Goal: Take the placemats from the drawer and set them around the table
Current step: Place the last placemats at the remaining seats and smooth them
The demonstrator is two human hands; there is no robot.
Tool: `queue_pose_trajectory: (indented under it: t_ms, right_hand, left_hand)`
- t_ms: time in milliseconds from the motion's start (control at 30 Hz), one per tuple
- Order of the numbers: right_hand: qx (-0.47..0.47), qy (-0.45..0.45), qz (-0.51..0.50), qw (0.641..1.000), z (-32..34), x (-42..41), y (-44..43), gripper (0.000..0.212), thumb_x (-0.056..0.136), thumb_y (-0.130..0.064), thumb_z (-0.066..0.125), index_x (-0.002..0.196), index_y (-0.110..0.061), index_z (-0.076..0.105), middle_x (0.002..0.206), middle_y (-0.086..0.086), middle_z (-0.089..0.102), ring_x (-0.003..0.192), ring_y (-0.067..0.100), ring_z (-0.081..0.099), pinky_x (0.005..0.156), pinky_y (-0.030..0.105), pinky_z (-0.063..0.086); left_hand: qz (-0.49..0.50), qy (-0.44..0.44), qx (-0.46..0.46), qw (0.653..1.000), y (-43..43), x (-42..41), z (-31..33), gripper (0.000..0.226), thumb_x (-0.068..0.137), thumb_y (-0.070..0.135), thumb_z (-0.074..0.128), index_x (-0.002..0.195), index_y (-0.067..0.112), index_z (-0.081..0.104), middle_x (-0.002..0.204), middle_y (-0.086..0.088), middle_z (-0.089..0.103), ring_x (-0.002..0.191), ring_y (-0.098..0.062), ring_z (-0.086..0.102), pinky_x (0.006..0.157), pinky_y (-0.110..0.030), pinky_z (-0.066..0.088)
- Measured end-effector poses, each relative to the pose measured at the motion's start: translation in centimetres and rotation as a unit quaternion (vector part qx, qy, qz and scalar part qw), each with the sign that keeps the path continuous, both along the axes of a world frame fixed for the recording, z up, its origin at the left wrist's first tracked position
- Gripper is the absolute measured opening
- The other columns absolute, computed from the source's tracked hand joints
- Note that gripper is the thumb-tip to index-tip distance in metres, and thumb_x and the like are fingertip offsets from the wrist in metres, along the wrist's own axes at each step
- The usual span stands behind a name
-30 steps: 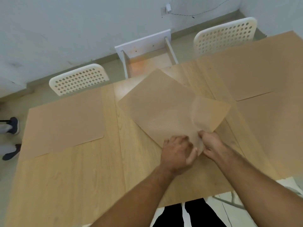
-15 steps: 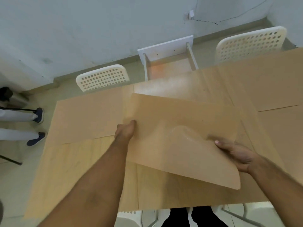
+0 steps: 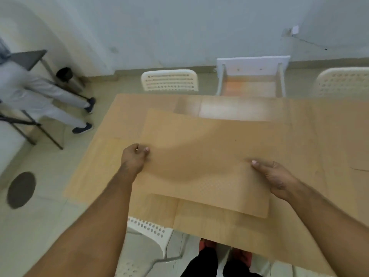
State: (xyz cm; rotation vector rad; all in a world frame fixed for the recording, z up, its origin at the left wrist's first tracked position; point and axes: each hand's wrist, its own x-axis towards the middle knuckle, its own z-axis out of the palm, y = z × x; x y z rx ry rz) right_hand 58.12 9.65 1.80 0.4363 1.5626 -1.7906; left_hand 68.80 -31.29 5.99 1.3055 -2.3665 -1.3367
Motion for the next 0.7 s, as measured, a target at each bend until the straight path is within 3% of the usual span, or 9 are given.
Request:
queue_pose_trajectory:
  t_ms: [67, 200, 300, 433, 533, 633, 700]
  right_hand:
    - [0.021, 0.025, 0.026, 0.999, 0.0, -0.4, -2.4, 0.033, 0.089, -0.017, 0.071, 0.116, 0.001, 0.071, 0.106, 0.016, 0.075, 0.08, 0.022, 0.07, 0.074, 0.03, 0.055]
    - [0.038, 0.057, 0.053, 0.996, 0.7, 1.5, -8.1, 0.035, 0.086, -0.019, 0.076, 0.114, 0.0, 0.07, 0.102, 0.016, 0.074, 0.079, 0.025, 0.069, 0.071, 0.032, 0.054]
    - [0.041, 0.083, 0.065, 0.994, 1.8, 4.6, -12.9, 0.028, 0.087, -0.02, 0.076, 0.111, -0.006, 0.07, 0.098, 0.011, 0.074, 0.077, 0.023, 0.068, 0.066, 0.03, 0.054]
    - [0.047, 0.114, 0.078, 0.989, 3.8, 9.4, -19.1, 0.021, 0.091, -0.018, 0.073, 0.11, -0.01, 0.069, 0.103, 0.01, 0.072, 0.089, 0.028, 0.068, 0.086, 0.043, 0.056]
    - [0.057, 0.149, 0.087, 0.983, 5.3, 13.4, -23.6, 0.02, 0.091, -0.016, 0.073, 0.109, -0.012, 0.067, 0.105, 0.013, 0.071, 0.093, 0.032, 0.068, 0.091, 0.05, 0.056]
    - [0.064, 0.17, 0.085, 0.98, 5.8, 18.1, -27.9, 0.018, 0.091, -0.018, 0.073, 0.108, -0.014, 0.067, 0.103, 0.012, 0.071, 0.092, 0.033, 0.069, 0.089, 0.05, 0.056]
    - [0.067, 0.173, 0.073, 0.98, 5.7, 21.4, -30.6, 0.019, 0.091, -0.017, 0.072, 0.109, -0.013, 0.068, 0.101, 0.013, 0.071, 0.084, 0.029, 0.068, 0.086, 0.046, 0.056]
  left_hand:
    - [0.041, 0.017, -0.012, 0.999, -0.9, 3.3, 1.2, 0.022, 0.093, 0.02, 0.069, 0.106, 0.002, 0.068, 0.096, -0.011, 0.068, 0.075, -0.023, 0.062, 0.065, -0.025, 0.046]
    - [0.113, 0.029, -0.034, 0.993, -3.3, 10.2, 4.1, 0.043, 0.094, 0.021, 0.068, 0.131, 0.003, 0.058, 0.113, -0.004, 0.059, 0.094, -0.023, 0.057, 0.08, -0.028, 0.043]
    - [0.15, 0.04, -0.038, 0.987, -6.2, 15.4, 5.5, 0.036, 0.092, 0.025, 0.07, 0.122, 0.007, 0.063, 0.117, -0.008, 0.066, 0.093, -0.026, 0.063, 0.078, -0.03, 0.048]
    - [0.188, 0.061, -0.04, 0.98, -9.9, 21.9, 6.6, 0.01, 0.093, 0.02, 0.068, 0.101, 0.017, 0.063, 0.098, -0.006, 0.067, 0.073, -0.018, 0.062, 0.063, -0.025, 0.046]
    - [0.205, 0.076, -0.036, 0.975, -13.0, 26.7, 7.1, 0.011, 0.095, 0.02, 0.067, 0.103, 0.019, 0.06, 0.088, 0.002, 0.063, 0.07, -0.012, 0.058, 0.061, -0.023, 0.045]
    - [0.214, 0.082, -0.019, 0.973, -17.5, 31.8, 6.8, 0.024, 0.093, 0.024, 0.068, 0.114, 0.012, 0.065, 0.101, -0.004, 0.067, 0.084, -0.023, 0.064, 0.075, -0.03, 0.051]
    - [0.21, 0.089, -0.009, 0.974, -20.1, 34.7, 6.8, 0.022, 0.093, 0.023, 0.068, 0.113, 0.013, 0.066, 0.101, -0.004, 0.067, 0.081, -0.021, 0.063, 0.074, -0.029, 0.05]
